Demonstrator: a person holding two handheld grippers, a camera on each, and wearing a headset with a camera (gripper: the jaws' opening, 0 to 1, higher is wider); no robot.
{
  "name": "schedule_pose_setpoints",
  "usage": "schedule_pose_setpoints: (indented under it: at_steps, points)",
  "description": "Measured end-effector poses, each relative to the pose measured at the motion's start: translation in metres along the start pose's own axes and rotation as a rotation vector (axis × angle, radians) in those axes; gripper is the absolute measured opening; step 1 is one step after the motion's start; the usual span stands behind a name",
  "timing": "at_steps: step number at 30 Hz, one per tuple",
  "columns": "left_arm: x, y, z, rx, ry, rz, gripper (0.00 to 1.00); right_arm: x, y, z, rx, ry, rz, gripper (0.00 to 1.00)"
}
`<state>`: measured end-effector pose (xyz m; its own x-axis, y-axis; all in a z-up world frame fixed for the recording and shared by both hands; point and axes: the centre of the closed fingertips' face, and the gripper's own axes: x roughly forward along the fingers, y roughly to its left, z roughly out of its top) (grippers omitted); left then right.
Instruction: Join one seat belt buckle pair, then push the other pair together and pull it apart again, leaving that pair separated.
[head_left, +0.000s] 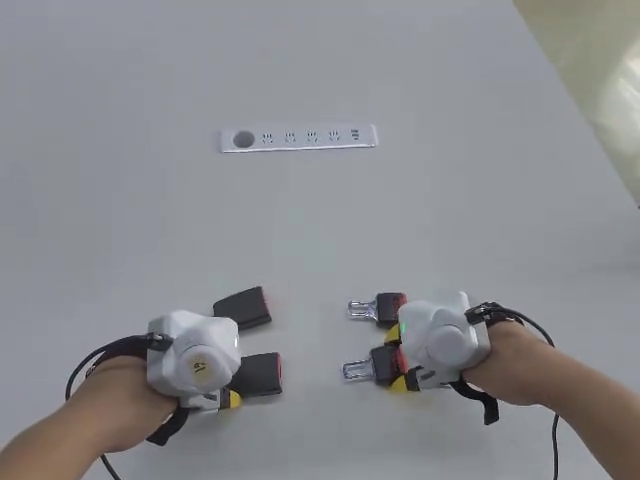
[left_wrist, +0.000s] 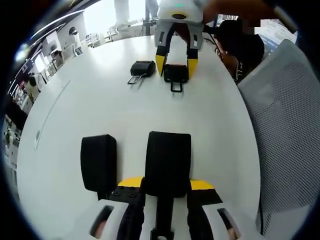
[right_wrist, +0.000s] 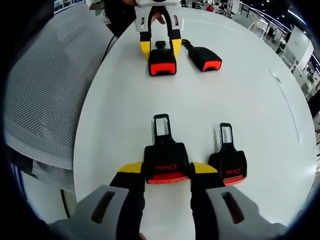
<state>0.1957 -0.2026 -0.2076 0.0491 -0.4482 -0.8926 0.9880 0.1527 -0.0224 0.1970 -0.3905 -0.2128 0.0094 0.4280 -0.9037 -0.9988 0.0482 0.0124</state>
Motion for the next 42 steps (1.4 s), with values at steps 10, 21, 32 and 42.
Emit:
schedule_pose_setpoints:
  at_steps: [10, 21, 32, 42]
  points:
    - [0.000, -0.002, -0.001, 0.008, 0.012, 0.004, 0.32, 0.000, -0.001, 0.001, 0.015, 0.000, -0.013, 0.33]
    - [-0.001, -0.002, -0.001, 0.029, 0.018, -0.002, 0.32, 0.007, 0.002, 0.014, 0.030, -0.008, -0.019, 0.33]
    - [0.001, -0.001, -0.003, 0.024, 0.009, -0.002, 0.32, 0.018, 0.006, 0.038, 0.029, -0.044, -0.026, 0.33]
    - [0.002, 0.000, -0.003, 0.022, 0.011, -0.002, 0.32, 0.030, 0.004, 0.063, 0.037, -0.096, -0.037, 0.33]
